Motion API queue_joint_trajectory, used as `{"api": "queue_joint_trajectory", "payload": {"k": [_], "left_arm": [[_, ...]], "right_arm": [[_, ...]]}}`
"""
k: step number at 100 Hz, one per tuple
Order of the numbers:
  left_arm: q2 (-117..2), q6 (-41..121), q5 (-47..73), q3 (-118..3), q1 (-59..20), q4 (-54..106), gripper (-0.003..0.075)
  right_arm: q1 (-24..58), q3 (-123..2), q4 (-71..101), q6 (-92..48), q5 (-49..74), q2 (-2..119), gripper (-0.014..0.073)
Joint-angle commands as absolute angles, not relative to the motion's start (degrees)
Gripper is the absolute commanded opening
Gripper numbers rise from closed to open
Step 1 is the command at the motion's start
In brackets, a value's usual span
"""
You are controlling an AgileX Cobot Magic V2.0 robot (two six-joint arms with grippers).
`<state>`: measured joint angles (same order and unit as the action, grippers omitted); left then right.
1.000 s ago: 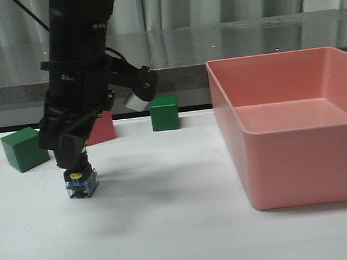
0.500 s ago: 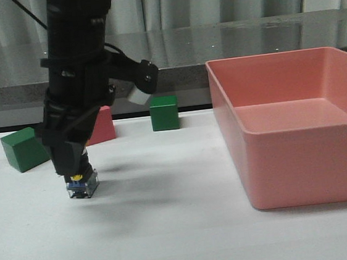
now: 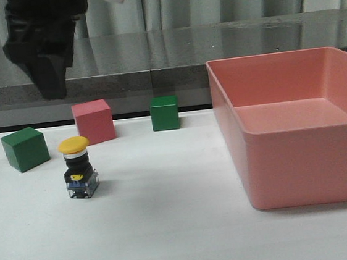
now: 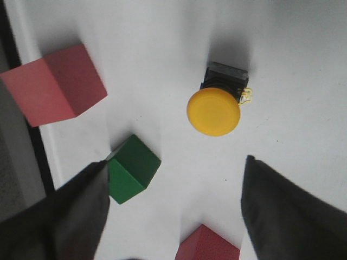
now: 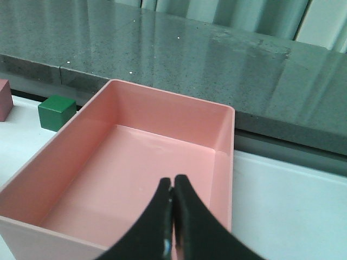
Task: Place and stand button with both arms
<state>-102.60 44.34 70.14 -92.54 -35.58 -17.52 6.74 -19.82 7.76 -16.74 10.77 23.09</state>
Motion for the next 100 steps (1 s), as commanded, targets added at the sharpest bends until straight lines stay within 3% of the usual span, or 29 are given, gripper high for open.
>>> {"api": "queue_joint_trajectory", "payload": {"k": [1, 20, 34, 57, 100], "left_arm": [[-97.49, 42.14, 72.51, -93.87, -35.35, -18.14, 0.0337], [-93.05, 35.41, 71.4, -93.87, -32.17, -17.22, -0.0017], [-89.2, 30.91, 68.68, -93.87, -27.63, -11.65, -0.0019], [-80.12, 25.45, 53.39, -88.09, -20.32, -2.98, -0.0019], [-51.48, 17.57, 18.82, -48.51, -18.62, -1.58, -0.0019]], "right_arm": [[6.36, -21.37, 7.99, -16.8, 6.46, 23.18, -0.0109], [6.36, -21.37, 7.99, -16.8, 6.46, 23.18, -0.0109], [6.36, -21.37, 7.99, -16.8, 6.46, 23.18, -0.0109], [6.36, -21.37, 7.99, -16.8, 6.46, 23.18, -0.0109], [6.36, -21.37, 7.99, -16.8, 6.46, 23.18, -0.0109]]}}
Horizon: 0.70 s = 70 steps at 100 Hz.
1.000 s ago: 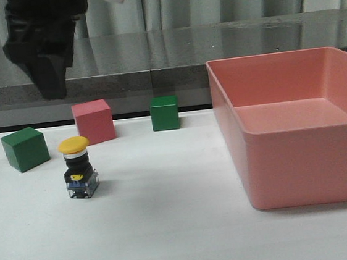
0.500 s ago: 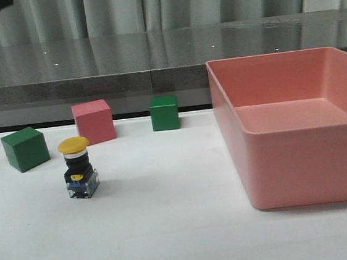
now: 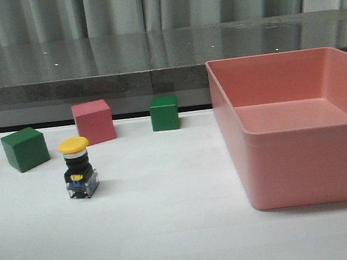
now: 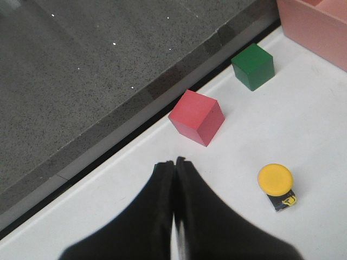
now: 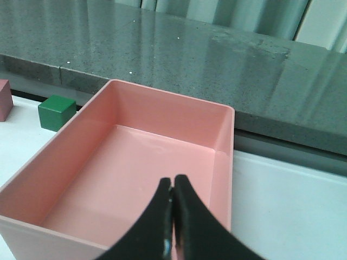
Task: Place and stand button with both arms
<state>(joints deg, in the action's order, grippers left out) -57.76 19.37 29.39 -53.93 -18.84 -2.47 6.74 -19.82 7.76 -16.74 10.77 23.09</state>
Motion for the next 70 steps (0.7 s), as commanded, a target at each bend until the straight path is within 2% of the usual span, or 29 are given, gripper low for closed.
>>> {"api": "queue_joint_trajectory", "payload": {"k": [1, 27, 70], "left_arm": [[-50.98, 17.28, 18.4, -47.89, -18.62, -1.57, -0.0019], [-36.76, 16.58, 7.66, -30.56, -18.62, 0.94, -0.0019], [-33.1, 16.58, 7.9, -26.87, -18.62, 0.94, -0.0019]], "right_arm": [[6.36, -21.37, 7.99, -16.8, 6.46, 23.18, -0.0109], [6.36, -21.37, 7.99, -16.8, 6.46, 23.18, -0.0109], [6.36, -21.37, 7.99, -16.8, 6.46, 23.18, -0.0109]]}}
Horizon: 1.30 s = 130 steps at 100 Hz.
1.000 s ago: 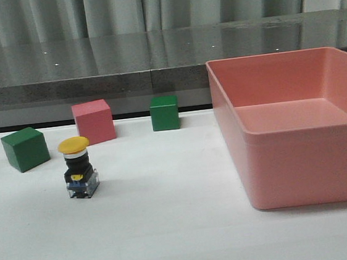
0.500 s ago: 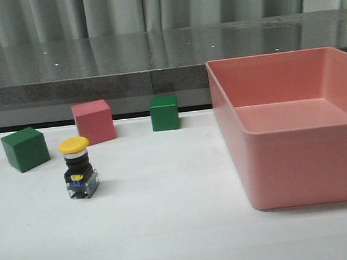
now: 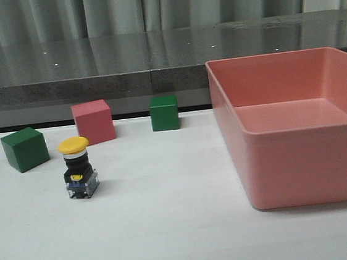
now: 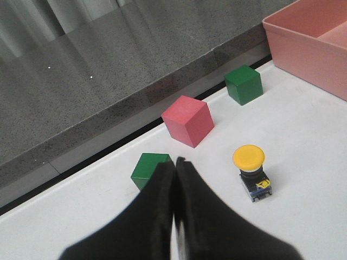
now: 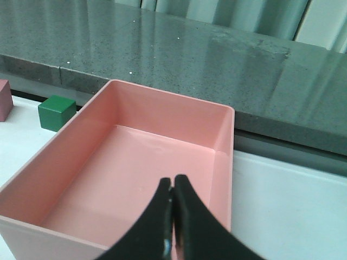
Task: Place and stand button with both arms
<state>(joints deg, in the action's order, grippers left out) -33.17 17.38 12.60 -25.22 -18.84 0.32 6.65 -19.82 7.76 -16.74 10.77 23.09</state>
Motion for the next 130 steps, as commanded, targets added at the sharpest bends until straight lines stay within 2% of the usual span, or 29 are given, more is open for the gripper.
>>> {"api": "queue_joint_trajectory", "payload": {"k": [1, 39, 58, 90, 115, 130], "left_arm": [[-33.1, 16.58, 7.9, -26.87, -18.62, 0.94, -0.0019], [-33.1, 16.58, 6.95, -26.48, -18.56, 0.71, -0.0019], [-31.07, 15.1, 0.0, -22.38, -14.51, 0.52, -0.0019], [-13.35, 9.09, -1.43, -9.95, -4.58, -1.95, -0.0019], [2.46, 5.24, -1.32, -1.25, -3.73, -3.52, -0.0019], [2.03, 0.88, -2.58, 1.4, -3.73, -5.72, -0.0019]], "right_arm": [[6.36, -21.37, 7.99, -16.8, 6.46, 23.18, -0.0109], [6.36, -21.37, 7.99, -16.8, 6.46, 23.18, -0.0109], [6.36, -21.37, 7.99, -16.8, 6.46, 23.18, -0.0109], [6.36, -21.37, 7.99, -16.8, 6.46, 23.18, -0.0109], [6.36, -21.37, 7.99, -16.8, 6.46, 23.18, -0.0109], [6.36, -21.37, 7.99, -16.8, 6.48, 23.25, -0.0109]]}}
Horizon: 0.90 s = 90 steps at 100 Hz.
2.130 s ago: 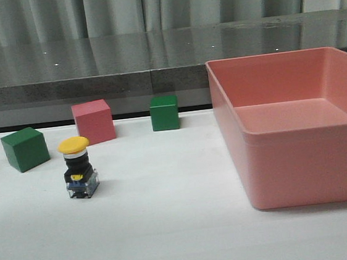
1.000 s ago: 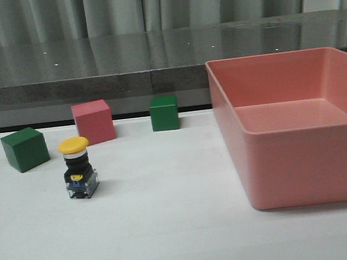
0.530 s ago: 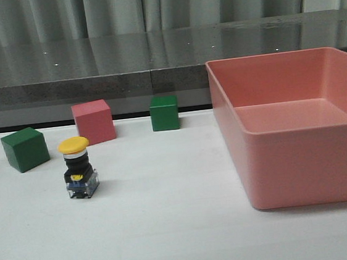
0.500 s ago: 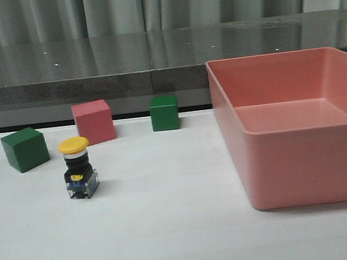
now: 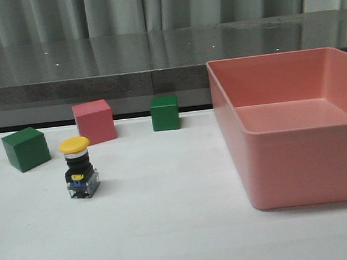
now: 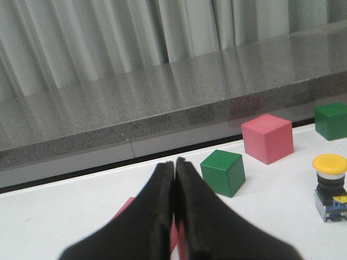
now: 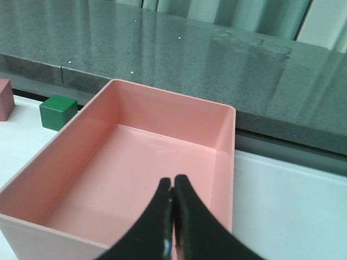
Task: Place and stand button with both arms
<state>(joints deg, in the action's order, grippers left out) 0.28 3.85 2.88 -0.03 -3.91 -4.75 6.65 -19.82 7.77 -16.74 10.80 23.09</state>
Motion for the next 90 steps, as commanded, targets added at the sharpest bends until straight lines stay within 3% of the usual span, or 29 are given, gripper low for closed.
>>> {"api": "queue_joint_trajectory", "payload": {"k": [1, 90], "left_arm": [[2.19, 0.66, -2.78, 1.53, -3.73, -5.72, -0.0019], [2.17, 0.0, -1.93, 1.69, -3.73, -4.4, -0.0019]], "right_arm": [[6.36, -21.37, 7.99, -16.8, 6.48, 23.25, -0.0109], [6.36, -21.37, 7.99, -16.8, 6.53, 23.2, -0.0109]]}}
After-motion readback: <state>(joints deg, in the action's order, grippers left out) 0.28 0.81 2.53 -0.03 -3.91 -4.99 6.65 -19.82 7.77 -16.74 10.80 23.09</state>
